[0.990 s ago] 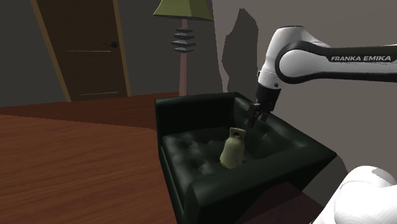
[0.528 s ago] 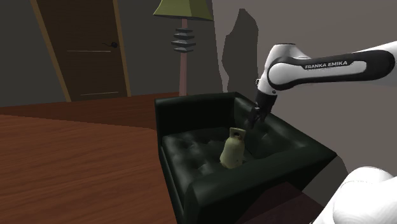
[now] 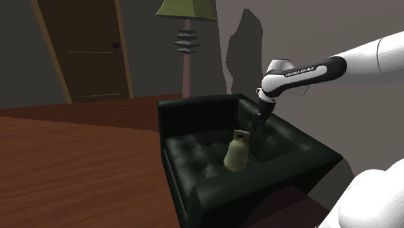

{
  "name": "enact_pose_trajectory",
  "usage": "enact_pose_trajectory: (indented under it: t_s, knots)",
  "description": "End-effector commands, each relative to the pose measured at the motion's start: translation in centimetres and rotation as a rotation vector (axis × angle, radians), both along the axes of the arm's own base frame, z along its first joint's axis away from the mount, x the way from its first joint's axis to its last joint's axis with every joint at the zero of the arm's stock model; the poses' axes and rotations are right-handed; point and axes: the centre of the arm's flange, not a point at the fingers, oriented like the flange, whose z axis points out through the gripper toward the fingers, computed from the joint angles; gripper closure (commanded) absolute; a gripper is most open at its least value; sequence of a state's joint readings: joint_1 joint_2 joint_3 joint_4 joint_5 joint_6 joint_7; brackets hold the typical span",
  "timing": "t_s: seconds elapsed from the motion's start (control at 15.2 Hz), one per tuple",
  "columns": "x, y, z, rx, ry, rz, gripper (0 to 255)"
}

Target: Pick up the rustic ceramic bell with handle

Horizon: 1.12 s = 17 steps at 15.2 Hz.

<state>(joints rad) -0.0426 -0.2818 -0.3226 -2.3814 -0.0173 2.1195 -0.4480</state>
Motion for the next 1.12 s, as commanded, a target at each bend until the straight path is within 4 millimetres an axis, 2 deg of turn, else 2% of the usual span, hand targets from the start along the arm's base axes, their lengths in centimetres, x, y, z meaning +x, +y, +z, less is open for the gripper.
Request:
enact_pose_trajectory:
  t_s: [0.0,1.06]
  knots:
    - [1.2,-2.2,-1.6,0.004,0.001,0.018,0]
    - [11.6,-16.2,-14.6,0.052,0.011,0.149,0]
